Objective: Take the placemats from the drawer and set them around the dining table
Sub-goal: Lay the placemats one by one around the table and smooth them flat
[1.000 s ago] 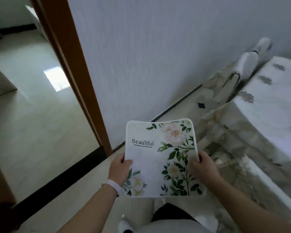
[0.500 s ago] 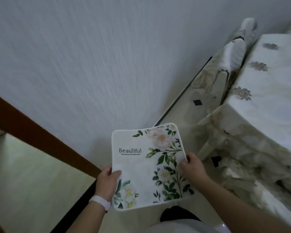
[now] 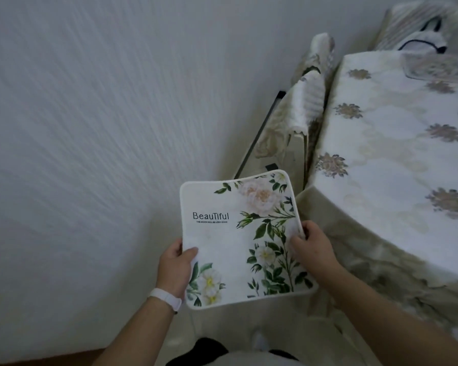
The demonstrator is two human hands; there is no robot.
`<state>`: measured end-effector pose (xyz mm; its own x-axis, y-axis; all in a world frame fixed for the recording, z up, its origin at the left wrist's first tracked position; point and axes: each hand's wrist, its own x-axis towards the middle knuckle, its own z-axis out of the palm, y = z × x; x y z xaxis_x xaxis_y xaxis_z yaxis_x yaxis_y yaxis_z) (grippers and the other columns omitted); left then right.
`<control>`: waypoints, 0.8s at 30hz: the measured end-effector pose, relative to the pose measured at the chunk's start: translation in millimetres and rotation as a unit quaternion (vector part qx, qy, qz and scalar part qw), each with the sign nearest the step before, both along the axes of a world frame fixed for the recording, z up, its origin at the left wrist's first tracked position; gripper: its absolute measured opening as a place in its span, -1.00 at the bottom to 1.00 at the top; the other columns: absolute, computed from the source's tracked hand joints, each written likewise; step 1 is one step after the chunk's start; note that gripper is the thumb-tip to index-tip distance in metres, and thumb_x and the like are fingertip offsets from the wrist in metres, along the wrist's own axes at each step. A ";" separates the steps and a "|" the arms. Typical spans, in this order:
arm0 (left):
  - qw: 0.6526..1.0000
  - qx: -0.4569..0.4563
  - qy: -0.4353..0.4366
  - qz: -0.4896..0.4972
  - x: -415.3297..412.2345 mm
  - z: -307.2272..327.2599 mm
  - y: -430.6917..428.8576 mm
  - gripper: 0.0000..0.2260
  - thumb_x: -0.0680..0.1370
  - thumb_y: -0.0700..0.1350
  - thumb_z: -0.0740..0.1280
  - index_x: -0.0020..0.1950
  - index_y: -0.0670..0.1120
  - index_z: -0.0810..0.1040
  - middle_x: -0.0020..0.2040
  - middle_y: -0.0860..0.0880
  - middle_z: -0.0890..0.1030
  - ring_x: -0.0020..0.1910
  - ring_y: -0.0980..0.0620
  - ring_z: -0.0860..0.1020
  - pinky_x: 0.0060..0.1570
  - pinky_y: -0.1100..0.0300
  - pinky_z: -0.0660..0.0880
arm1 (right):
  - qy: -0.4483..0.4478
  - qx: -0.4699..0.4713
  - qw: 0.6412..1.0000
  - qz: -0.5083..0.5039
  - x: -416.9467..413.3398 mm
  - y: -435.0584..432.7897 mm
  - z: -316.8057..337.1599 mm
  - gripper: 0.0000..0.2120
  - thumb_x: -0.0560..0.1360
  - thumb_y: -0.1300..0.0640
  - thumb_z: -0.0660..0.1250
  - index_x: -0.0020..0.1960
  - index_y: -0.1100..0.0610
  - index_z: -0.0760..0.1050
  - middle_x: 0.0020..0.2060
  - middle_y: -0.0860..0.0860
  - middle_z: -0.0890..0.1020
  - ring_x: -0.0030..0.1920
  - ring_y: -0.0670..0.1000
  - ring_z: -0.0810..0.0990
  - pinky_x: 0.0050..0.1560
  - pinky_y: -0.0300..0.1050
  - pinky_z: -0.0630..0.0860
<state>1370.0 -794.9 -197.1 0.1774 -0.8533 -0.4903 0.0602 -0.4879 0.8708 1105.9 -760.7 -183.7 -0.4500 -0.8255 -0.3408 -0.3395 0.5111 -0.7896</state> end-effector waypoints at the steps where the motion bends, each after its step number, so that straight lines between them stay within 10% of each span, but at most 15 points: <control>1: 1.000 -0.002 0.001 -0.008 -4.9 0.4 -14.5 -0.83 0.53 -0.36 0.32 -0.05 -0.13 0.63 -0.09 -0.18 0.69 -0.16 -0.17 0.65 -0.04 -0.09 0.58 | -0.002 -0.004 1.000 -0.013 -3.9 -6.3 2.5 -0.96 0.52 0.22 0.26 -0.04 0.13 0.46 -0.18 0.17 0.60 -0.28 0.07 0.52 -0.32 -0.08 0.51; 24: 0.931 -0.058 0.049 -0.357 -171.0 29.7 -323.6 -0.77 0.52 -0.40 0.29 -0.07 -0.09 0.61 -0.04 -0.21 0.67 -0.01 -0.29 0.63 0.05 -0.21 0.56 | 0.052 -0.063 0.930 -0.358 -79.3 -144.7 43.1 -0.95 0.53 0.21 0.28 -0.03 0.09 0.46 -0.16 0.07 0.59 -0.19 0.09 0.57 -0.21 0.01 0.53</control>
<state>1199.0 -1118.6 -167.4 -0.4958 -0.7853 -0.3708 -0.1607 -0.3366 0.9278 1026.6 -905.4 -140.5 -0.9247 -0.3319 -0.1865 -0.0250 0.5417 -0.8402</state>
